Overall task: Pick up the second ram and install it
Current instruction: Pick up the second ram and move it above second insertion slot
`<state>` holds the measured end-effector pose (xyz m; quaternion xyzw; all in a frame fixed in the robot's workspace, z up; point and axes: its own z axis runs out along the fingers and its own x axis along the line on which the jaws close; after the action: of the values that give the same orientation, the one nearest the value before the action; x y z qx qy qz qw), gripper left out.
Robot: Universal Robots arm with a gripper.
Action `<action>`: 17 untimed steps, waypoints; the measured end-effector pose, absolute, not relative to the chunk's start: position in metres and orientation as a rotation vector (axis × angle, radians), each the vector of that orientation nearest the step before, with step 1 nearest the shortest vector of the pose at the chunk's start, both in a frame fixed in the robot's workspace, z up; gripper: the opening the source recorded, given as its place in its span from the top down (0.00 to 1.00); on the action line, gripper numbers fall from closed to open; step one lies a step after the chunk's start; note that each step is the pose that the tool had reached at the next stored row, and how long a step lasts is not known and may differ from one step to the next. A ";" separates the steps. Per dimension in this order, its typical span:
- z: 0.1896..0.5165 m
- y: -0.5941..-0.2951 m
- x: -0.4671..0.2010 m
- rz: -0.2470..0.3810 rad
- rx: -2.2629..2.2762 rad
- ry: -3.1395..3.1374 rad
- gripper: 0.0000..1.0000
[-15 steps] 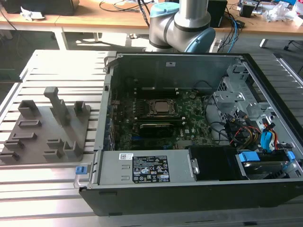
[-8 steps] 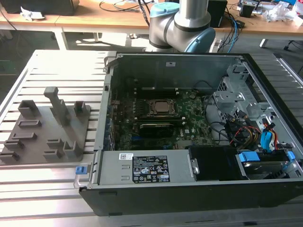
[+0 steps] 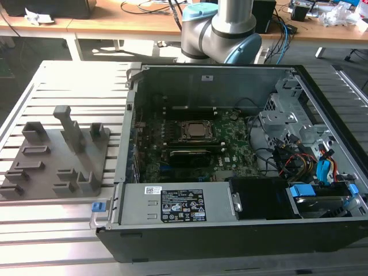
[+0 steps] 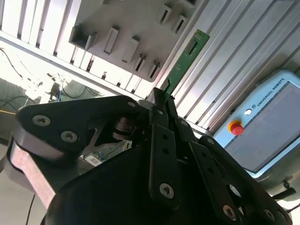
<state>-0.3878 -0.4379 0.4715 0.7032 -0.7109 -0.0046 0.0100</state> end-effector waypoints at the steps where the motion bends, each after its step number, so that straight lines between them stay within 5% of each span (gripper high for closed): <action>1: 0.475 -0.438 -0.388 -0.014 2.195 -2.219 0.86; 17: 0.536 -0.437 -0.388 -0.015 2.195 -2.219 0.86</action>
<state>-0.3878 -0.4370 0.5362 0.7032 -0.7109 -0.0047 0.0100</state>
